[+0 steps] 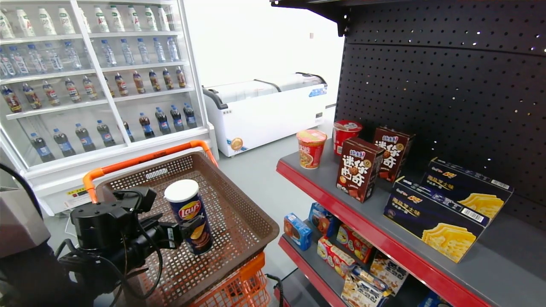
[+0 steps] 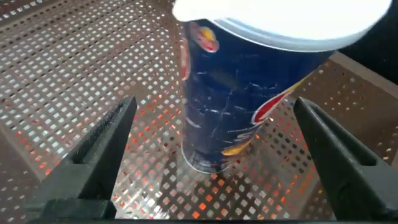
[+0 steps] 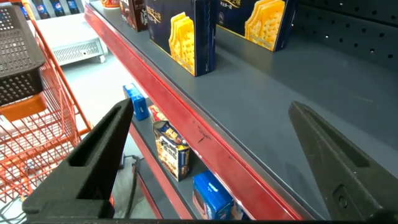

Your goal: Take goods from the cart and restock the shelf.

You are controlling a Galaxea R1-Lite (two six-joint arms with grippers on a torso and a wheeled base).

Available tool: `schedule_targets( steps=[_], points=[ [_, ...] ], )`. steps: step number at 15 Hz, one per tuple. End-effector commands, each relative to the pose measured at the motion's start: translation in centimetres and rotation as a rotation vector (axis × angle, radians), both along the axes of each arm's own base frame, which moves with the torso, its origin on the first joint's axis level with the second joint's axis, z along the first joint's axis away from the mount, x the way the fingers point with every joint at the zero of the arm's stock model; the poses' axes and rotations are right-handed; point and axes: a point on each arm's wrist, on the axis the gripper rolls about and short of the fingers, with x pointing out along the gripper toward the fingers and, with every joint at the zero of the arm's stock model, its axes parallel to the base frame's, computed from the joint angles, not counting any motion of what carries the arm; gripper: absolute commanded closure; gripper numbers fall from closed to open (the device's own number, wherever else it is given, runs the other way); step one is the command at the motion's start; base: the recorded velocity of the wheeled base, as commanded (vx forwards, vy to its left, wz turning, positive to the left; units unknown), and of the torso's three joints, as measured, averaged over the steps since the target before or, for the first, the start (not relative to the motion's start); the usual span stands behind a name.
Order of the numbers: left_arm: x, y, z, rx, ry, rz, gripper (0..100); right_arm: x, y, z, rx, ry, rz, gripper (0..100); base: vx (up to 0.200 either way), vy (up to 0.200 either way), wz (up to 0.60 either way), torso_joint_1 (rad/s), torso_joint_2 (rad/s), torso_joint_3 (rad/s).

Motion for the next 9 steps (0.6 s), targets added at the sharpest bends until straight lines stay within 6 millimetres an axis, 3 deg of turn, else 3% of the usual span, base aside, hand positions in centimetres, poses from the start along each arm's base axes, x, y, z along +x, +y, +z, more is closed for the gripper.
schedule_targets(
  steps=[1, 9],
  points=[
    [0.3, -0.4, -1.5, 0.009, 0.034, -0.017, 0, 0.0, 0.0, 0.0, 0.000, -0.001, 0.001, 0, 0.000, 0.000, 0.00, 0.000, 0.00, 0.000],
    [2.4, -1.0, -2.3, 0.010, -0.027, -0.028, 0, 0.0, 0.0, 0.0, 0.000, -0.001, 0.001, 0, 0.000, 0.000, 0.00, 0.000, 0.00, 0.000]
  ],
)
